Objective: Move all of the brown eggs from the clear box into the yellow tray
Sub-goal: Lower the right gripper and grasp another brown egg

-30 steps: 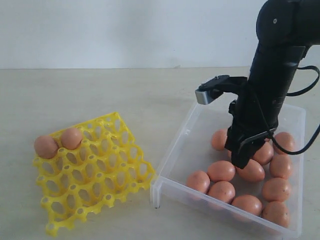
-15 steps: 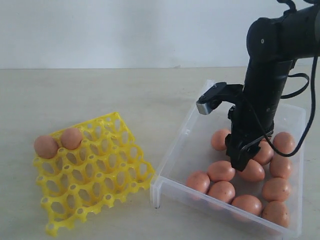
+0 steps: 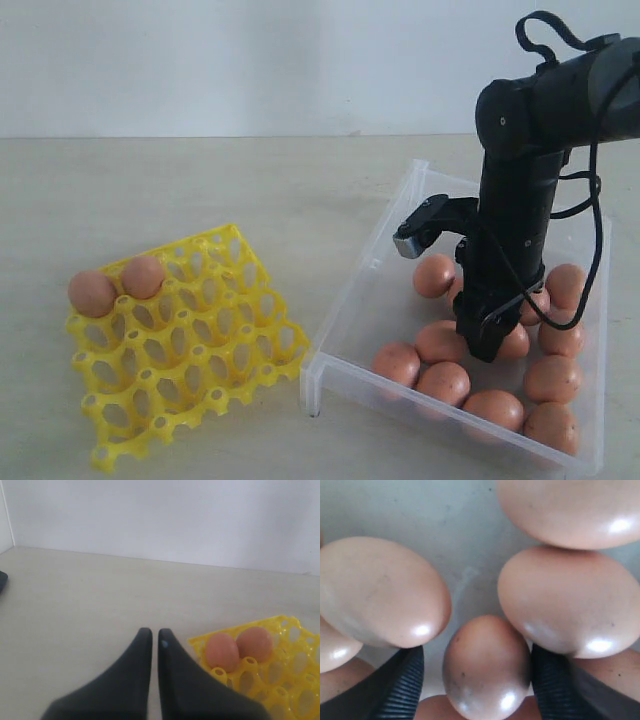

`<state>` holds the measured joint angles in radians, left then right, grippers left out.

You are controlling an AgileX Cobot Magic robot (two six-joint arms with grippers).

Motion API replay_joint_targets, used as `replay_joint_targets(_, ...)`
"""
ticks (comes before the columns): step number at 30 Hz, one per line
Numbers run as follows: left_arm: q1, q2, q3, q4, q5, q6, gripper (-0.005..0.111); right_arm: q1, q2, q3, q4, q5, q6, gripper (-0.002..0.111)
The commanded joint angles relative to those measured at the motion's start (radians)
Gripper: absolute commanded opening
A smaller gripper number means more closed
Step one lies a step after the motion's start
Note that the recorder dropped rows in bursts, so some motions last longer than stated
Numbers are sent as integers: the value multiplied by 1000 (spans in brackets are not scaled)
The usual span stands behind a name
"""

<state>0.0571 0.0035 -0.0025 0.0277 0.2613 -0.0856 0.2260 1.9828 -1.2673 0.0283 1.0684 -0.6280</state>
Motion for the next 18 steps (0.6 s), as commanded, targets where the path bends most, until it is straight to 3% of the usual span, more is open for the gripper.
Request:
replay_joint_targets(1, 3, -3, 3, 2, -6, 0, 4, -7, -3, 0, -7, -6, 1, 38)
replay_joint_targets(7, 3, -3, 3, 2, -6, 0, 4, -7, -3, 0, -7, -4, 22, 0)
replay_joint_targets(18, 3, -3, 3, 2, -6, 0, 4, -7, -73, 0, 135, -25, 175, 0)
